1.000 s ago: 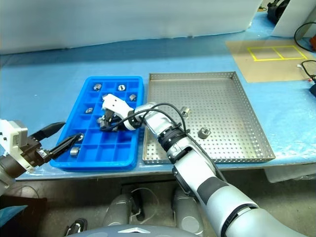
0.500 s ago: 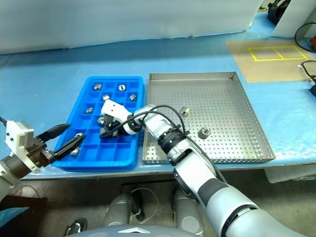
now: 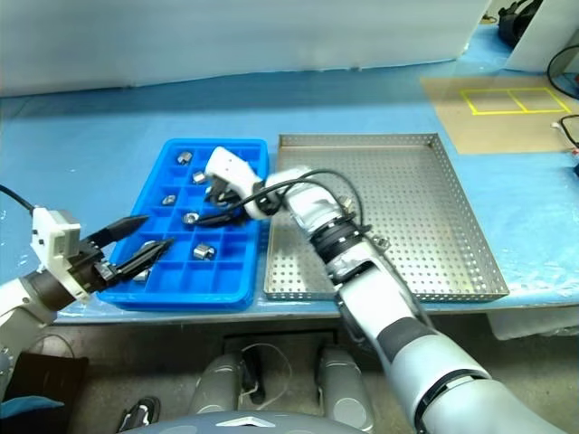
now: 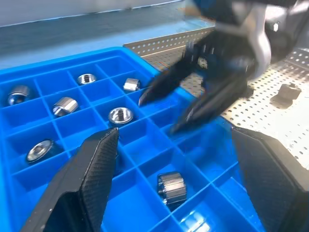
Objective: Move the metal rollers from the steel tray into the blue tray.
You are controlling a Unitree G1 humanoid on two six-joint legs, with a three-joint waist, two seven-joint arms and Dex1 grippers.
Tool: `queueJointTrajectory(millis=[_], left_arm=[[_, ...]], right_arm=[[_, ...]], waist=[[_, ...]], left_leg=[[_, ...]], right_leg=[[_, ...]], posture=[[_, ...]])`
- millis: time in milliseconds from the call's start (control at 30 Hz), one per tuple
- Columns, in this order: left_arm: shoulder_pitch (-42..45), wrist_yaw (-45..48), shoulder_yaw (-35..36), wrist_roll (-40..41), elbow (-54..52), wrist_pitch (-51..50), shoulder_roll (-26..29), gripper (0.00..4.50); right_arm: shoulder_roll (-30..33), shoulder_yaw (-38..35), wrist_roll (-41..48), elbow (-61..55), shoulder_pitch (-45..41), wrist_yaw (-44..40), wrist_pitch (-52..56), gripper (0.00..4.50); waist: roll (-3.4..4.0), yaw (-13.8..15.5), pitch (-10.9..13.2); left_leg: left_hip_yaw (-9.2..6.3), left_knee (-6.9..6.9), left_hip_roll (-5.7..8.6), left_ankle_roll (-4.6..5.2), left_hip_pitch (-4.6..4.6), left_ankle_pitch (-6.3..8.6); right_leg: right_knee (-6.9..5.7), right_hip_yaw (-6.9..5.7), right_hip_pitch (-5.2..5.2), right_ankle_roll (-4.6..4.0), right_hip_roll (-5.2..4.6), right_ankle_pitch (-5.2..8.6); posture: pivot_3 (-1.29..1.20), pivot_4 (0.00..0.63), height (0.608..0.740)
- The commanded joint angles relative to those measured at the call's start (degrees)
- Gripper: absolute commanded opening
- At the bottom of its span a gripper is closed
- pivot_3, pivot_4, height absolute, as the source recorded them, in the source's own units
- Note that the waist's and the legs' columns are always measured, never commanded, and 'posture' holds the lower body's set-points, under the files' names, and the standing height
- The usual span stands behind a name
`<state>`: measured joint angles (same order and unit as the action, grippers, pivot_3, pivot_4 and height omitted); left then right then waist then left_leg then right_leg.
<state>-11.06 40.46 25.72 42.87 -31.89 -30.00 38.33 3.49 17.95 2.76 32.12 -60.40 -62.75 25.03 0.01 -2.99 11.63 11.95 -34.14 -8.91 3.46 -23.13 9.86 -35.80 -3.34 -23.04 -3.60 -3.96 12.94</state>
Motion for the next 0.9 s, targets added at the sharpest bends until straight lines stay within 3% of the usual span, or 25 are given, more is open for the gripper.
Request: queueJointTrajectory(millis=[33, 333, 667, 900], left_arm=[[2.43, 0.4, -2.41, 0.18, -0.08, 0.09, 0.22, 3.92], [10.06, 2.35, -9.54, -1.21, 5.26, 0.37, -0.28, 3.92], [16.79, 5.77, -12.68, -4.0, 11.45, 1.16, 1.18, 3.92], [15.93, 5.6, -12.41, -4.69, 10.17, 0.87, 0.61, 3.92]], right_arm=[[6.92, -6.0, 5.21, -8.29, 0.55, -3.8, 2.09, 2.96], [24.22, -9.13, 3.05, -13.5, 10.15, -1.79, -0.32, 2.96], [18.05, -9.54, 0.2, -4.85, 12.4, 13.87, -3.96, 2.96], [16.65, -8.92, -2.62, 4.23, 10.87, 18.16, -8.11, 2.96]], waist=[[0.0, 0.1, 0.0], [-0.07, -1.15, -0.06], [-0.07, -6.0, -0.06], [-0.07, -7.52, -0.06]], left_leg=[[0.01, 0.0, 0.01, 0.01, -0.01, 0.0], [0.02, -0.06, -0.1, 0.01, 0.08, -0.01], [0.0, -0.25, -0.51, -0.07, 0.0, -0.07], [-0.02, -0.3, -0.51, -0.03, -0.1, -0.05]], right_leg=[[0.0, 0.01, -0.01, 0.0, 0.0, 0.0], [0.04, 0.06, 0.07, -0.02, 0.14, -0.01], [0.07, 0.1, 0.05, -0.2, 0.61, -0.12], [0.14, 0.09, 0.04, -0.21, 0.63, -0.12]], posture=[[-0.42, 0.15, 0.74], [-0.53, 0.15, 0.74], [-0.58, 0.15, 0.74], [-0.56, 0.15, 0.74]])
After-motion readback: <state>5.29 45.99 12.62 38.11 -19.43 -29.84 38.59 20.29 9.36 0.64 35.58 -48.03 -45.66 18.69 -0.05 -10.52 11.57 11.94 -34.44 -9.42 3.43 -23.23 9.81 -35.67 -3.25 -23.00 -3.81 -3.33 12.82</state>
